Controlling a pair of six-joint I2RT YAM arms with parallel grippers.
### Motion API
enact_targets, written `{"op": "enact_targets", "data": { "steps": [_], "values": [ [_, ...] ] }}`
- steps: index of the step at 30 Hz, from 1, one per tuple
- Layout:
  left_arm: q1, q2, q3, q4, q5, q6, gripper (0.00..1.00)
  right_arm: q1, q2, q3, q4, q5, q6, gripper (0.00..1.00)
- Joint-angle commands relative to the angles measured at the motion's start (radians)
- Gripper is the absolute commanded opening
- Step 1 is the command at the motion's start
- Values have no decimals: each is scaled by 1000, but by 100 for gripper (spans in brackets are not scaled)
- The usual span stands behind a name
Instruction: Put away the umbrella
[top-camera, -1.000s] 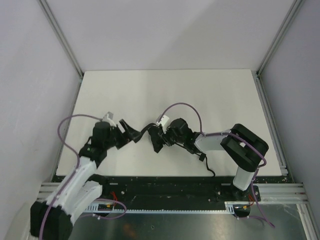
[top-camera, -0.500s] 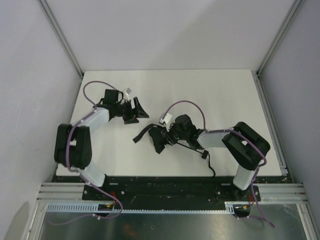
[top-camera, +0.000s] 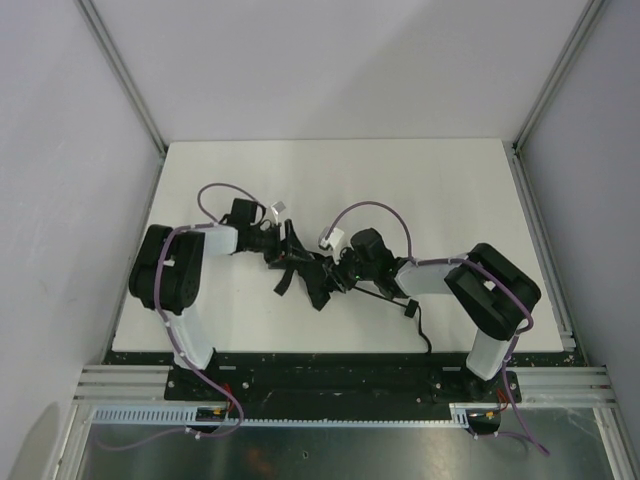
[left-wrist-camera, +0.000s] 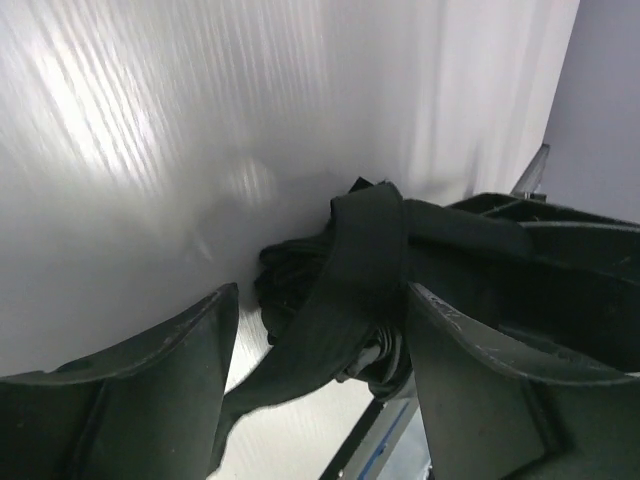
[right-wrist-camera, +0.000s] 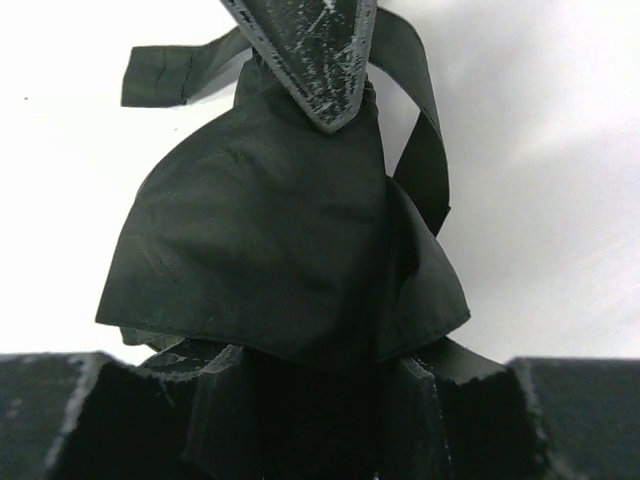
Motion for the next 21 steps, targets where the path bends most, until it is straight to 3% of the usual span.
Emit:
{"op": "enact_targets", "data": {
  "steps": [1,5,10,14,21],
  "values": [
    [0,-113,-143,102,22,-71,70,-6,-26,22,28,-8,-29,0],
    [8,-208,-284,280,23,-182,63,-8,-19,22,25,-9,-29,0],
    [15,-283,-349,312,30,-200,56,-7,-19,22,17,-5,-29,0],
    [17,-334,-403,316,42,-214,64,-9,-24,22,16,-4,-29,0],
    [-23,-365,-461,365,26,-248,62,-10,-29,23,23,-3,-25,0]
  ]
}}
